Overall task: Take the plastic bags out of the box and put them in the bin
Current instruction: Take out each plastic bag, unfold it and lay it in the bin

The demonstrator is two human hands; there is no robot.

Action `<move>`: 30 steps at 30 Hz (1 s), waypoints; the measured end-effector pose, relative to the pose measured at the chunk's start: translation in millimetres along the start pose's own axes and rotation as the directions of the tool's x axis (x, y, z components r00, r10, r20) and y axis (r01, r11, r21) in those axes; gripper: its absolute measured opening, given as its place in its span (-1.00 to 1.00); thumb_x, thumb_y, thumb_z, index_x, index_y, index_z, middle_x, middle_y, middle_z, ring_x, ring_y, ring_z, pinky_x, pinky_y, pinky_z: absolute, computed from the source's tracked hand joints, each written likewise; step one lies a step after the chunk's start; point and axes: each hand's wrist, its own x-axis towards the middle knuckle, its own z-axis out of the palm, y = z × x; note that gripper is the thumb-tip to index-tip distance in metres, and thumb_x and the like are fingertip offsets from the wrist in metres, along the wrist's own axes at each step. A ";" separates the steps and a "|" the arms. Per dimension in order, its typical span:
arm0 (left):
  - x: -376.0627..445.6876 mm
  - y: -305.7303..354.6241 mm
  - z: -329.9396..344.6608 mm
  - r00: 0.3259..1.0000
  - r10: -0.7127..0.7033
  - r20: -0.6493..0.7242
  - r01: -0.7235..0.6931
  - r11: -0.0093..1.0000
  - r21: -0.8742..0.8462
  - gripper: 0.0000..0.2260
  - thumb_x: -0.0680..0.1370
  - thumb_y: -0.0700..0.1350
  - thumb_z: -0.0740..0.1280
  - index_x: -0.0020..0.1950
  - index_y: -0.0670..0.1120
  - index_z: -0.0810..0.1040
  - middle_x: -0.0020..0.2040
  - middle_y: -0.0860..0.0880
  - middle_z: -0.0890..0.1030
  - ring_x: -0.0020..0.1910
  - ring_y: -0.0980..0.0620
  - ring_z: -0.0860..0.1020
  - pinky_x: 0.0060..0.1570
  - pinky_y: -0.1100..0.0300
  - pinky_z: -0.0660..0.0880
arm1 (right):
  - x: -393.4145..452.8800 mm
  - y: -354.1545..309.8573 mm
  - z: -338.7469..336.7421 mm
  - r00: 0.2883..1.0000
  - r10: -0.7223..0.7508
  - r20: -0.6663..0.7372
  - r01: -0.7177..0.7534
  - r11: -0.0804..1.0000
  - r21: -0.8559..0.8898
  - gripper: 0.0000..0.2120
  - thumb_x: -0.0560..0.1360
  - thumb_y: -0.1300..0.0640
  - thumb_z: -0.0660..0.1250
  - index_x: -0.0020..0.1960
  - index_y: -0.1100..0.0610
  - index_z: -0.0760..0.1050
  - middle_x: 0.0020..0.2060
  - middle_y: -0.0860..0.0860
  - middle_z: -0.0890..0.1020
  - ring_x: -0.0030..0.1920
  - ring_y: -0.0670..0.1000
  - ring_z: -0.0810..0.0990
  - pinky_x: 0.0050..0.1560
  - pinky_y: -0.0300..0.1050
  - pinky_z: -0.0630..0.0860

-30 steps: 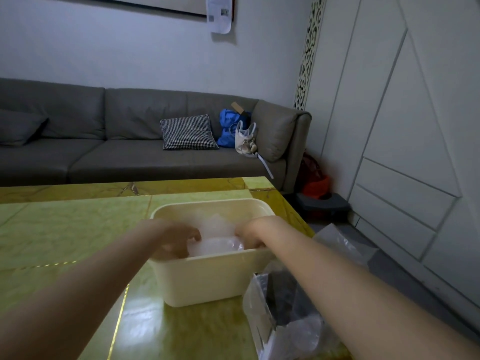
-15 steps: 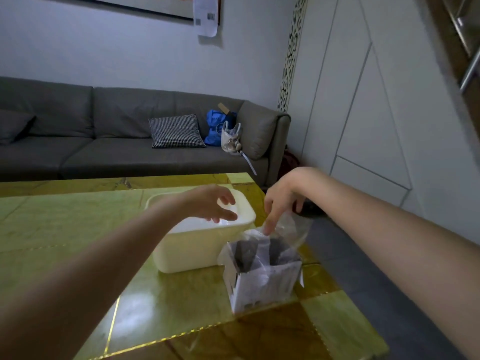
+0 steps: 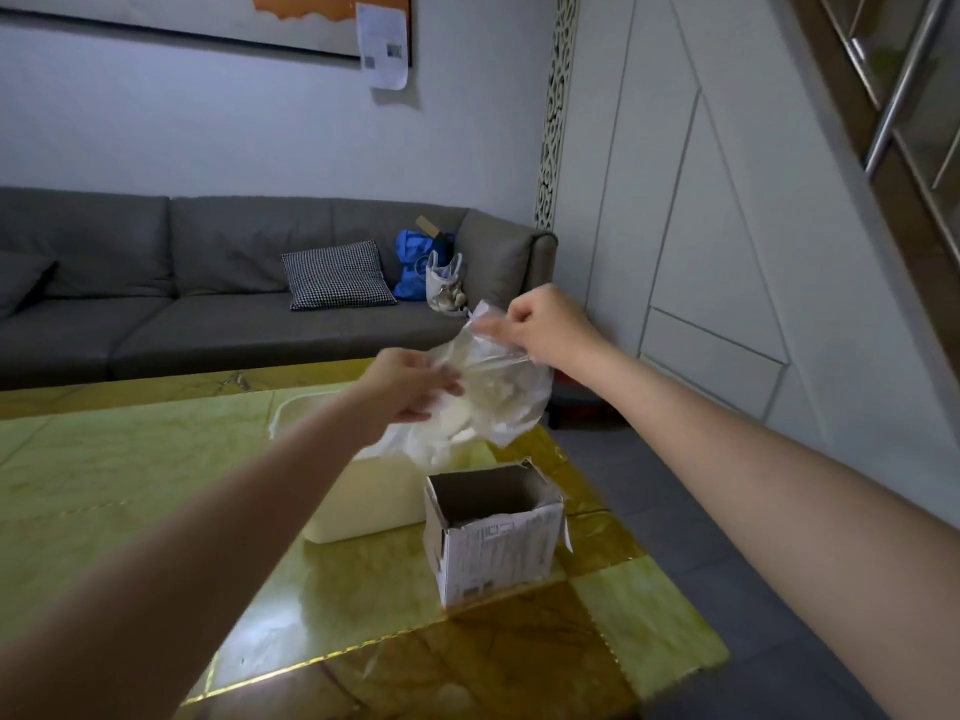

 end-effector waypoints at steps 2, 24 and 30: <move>-0.7 5.7 -16.3 1.000 -0.015 -0.019 0.013 0.994 -0.106 -0.87 0.51 -0.12 0.34 -0.12 -0.19 0.57 -0.51 0.05 0.45 -0.67 0.22 0.30 -0.62 0.40 0.32 | -3.4 1.4 -0.3 0.998 0.049 0.030 -0.053 0.987 0.152 -0.47 0.41 -0.18 0.39 -0.48 0.12 0.23 -0.58 -0.06 0.25 -0.57 -0.13 0.25 -0.53 -0.39 0.21; 74.5 -65.1 -64.2 0.952 0.277 0.132 -0.269 0.551 0.790 -0.64 0.50 -0.02 0.35 0.27 -0.04 0.46 0.24 -0.05 0.50 0.20 -0.03 0.47 0.14 0.19 0.40 | 52.0 32.5 157.3 0.845 0.448 0.291 -0.520 0.817 0.251 -0.62 0.63 0.01 0.14 -0.30 0.17 0.39 -0.47 0.04 0.43 -0.53 -0.04 0.33 -0.52 -0.24 0.22; 94.3 -102.1 -46.8 0.975 -0.133 0.178 -0.108 0.416 0.903 -0.46 0.52 -0.02 0.32 0.46 -0.01 0.22 0.43 -0.04 0.33 0.34 -0.06 0.36 0.29 0.12 0.31 | 63.8 23.8 138.4 0.998 0.042 0.041 -0.031 0.967 -0.253 -0.74 0.64 0.14 0.06 0.03 0.24 0.49 0.01 0.15 0.56 0.04 0.17 0.50 -0.12 -0.09 0.33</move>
